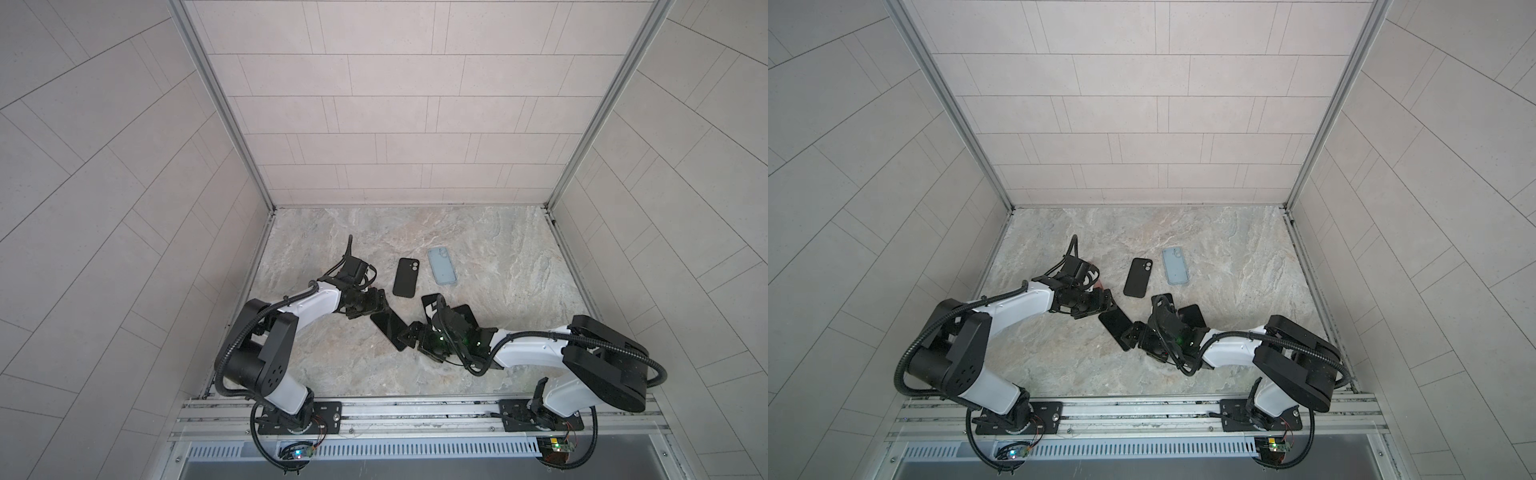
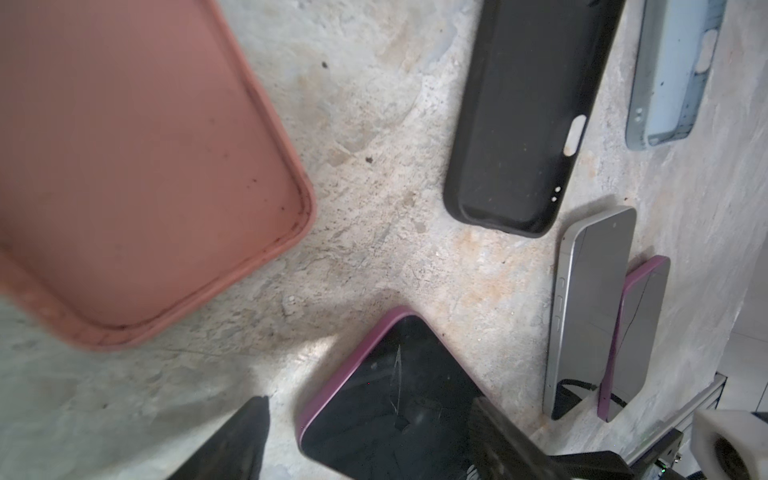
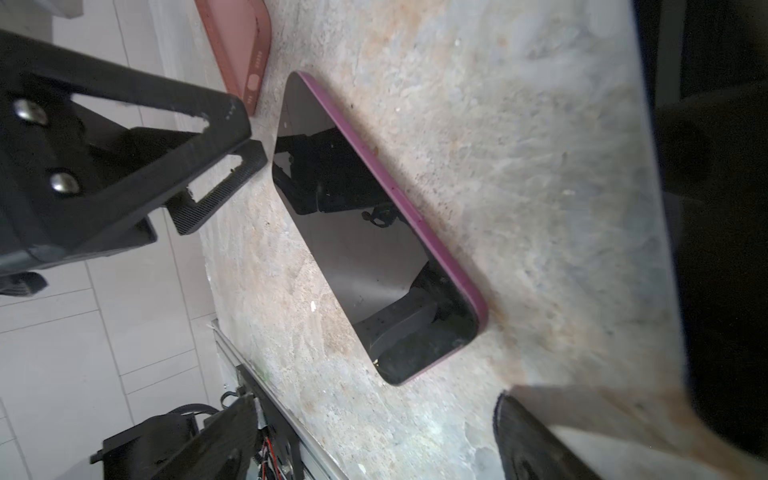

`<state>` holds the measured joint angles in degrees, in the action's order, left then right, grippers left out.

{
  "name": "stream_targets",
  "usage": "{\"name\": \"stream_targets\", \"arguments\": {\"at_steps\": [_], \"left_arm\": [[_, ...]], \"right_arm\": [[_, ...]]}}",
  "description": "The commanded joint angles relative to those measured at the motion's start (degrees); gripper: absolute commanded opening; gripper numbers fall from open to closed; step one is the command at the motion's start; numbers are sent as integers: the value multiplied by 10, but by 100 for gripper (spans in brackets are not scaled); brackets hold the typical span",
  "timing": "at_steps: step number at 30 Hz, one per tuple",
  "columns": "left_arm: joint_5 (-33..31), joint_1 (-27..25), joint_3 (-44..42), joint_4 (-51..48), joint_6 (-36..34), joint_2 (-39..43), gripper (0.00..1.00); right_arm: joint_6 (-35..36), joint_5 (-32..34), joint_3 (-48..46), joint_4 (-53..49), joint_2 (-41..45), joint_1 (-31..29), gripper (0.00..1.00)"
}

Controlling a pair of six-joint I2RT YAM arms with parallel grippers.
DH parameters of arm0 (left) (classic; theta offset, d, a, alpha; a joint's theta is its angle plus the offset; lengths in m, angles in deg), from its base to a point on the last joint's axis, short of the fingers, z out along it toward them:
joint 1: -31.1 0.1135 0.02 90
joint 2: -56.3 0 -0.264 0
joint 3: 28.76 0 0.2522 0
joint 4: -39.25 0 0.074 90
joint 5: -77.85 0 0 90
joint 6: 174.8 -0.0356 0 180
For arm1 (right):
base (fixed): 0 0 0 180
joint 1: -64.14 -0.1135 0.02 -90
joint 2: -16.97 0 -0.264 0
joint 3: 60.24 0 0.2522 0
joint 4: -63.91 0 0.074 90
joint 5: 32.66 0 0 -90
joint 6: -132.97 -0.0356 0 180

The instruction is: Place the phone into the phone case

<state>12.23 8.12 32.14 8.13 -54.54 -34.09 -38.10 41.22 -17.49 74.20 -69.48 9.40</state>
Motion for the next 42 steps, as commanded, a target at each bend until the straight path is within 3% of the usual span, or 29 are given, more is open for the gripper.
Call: {"name": "stream_targets", "arguments": {"at_steps": [1, 6, 13, 16, 19, 22, 26, 29, 38, 42], "left_arm": [[25, -2, 4, 18, 3, -15, 71], [33, -2, -4, 21, 2, -19, 60], [36, -4, -43, 35, 9, -10, 49], [34, -7, -53, 32, 11, 7, 51], [22, -7, -50, 10, 8, 40, 53], [-10, -5, -33, -31, -7, 94, 57], [-50, 2, 5, -109, -40, 157, 61], [-68, 9, 17, -146, -45, 206, 64], [-120, 21, -37, -132, 18, 372, 70], [-130, 23, -52, -121, 33, 404, 72]], "right_arm": [[-67, 6, -31, 89, -37, -4, 90], [-99, 6, -47, 153, -78, -16, 89], [-65, 7, -41, 95, -61, -10, 88], [46, 25, 18, -107, -5, -6, 90], [240, 127, 163, -401, 32, -31, 96], [365, 165, 249, -522, 28, -32, 100], [490, 156, 327, -593, -17, -16, 100], [537, 159, 372, -629, -62, -9, 100], [614, 103, 437, -652, -175, 0, 100], [620, 96, 458, -659, -204, 1, 100]]}}
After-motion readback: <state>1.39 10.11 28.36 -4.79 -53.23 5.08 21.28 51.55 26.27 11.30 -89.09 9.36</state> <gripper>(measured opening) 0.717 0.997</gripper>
